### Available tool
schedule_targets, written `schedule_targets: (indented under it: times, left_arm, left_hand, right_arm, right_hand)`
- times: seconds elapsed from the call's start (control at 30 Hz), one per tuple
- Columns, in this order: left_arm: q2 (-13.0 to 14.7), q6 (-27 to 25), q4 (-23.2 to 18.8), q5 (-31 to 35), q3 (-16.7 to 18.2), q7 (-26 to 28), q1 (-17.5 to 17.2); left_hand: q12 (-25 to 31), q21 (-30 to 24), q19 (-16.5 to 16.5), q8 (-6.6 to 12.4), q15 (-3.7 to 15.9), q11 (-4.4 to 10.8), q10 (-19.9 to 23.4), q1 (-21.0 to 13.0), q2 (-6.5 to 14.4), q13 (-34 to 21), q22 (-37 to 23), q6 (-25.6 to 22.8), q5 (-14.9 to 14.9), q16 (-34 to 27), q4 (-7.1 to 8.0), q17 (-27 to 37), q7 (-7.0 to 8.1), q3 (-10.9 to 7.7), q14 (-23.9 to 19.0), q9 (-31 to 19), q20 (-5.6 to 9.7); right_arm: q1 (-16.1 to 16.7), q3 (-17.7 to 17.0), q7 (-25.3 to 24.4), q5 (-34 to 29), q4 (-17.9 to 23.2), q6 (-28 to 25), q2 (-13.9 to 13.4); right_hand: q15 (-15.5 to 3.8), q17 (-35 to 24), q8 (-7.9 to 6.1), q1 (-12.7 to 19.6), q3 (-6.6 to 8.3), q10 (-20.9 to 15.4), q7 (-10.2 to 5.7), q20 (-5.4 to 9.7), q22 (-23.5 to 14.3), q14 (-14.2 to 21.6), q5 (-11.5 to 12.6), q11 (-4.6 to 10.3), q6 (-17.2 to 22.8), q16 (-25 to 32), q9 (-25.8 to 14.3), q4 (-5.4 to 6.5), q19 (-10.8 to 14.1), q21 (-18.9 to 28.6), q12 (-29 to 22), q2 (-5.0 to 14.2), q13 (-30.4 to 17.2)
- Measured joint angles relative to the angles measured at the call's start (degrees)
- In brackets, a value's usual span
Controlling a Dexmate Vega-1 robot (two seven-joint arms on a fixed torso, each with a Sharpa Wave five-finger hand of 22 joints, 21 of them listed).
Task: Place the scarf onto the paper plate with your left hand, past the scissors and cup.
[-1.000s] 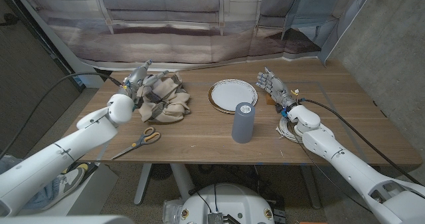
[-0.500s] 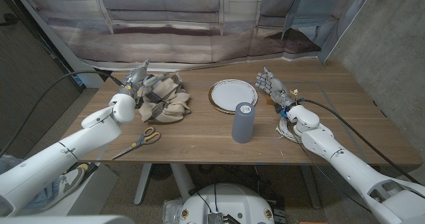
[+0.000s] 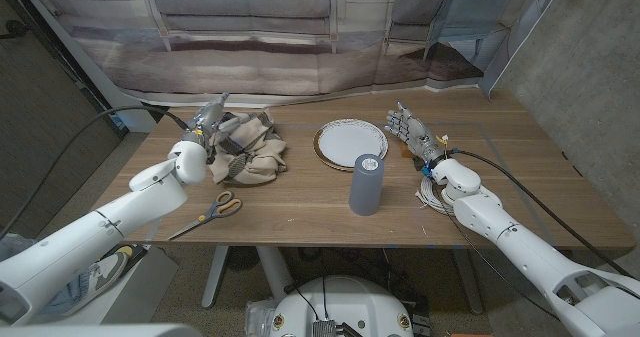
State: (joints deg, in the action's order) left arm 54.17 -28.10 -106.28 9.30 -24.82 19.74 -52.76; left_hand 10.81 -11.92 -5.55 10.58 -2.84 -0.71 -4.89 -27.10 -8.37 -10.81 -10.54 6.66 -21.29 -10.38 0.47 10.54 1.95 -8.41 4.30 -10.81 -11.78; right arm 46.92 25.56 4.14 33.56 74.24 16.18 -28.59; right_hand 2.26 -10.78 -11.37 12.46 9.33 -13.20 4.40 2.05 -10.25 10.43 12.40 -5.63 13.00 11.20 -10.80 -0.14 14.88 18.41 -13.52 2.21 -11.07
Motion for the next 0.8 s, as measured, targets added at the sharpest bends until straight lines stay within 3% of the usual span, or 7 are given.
schedule_targets:
  times: [0.8]
  left_arm:
    - [-0.6,0.0,1.8,-0.8,-1.9,-0.5,0.5]
  left_hand:
    - [0.2,0.0,0.3,0.45,0.21,0.01,0.0,0.2,-0.2,0.0,0.0,-0.4,-0.3,-0.2,-0.25,0.0,-0.01,0.68,-0.2,0.0,-0.27]
  right_arm:
    - [0.6,-0.3,-0.1,-0.1,1.5,-0.2,-0.7]
  right_hand:
    - [0.00,0.0,0.00,0.0,-0.16,-0.2,0.00,-0.21,0.0,0.0,0.0,0.21,0.0,0.0,0.0,-0.16,0.2,0.0,0.0,0.00,0.0]
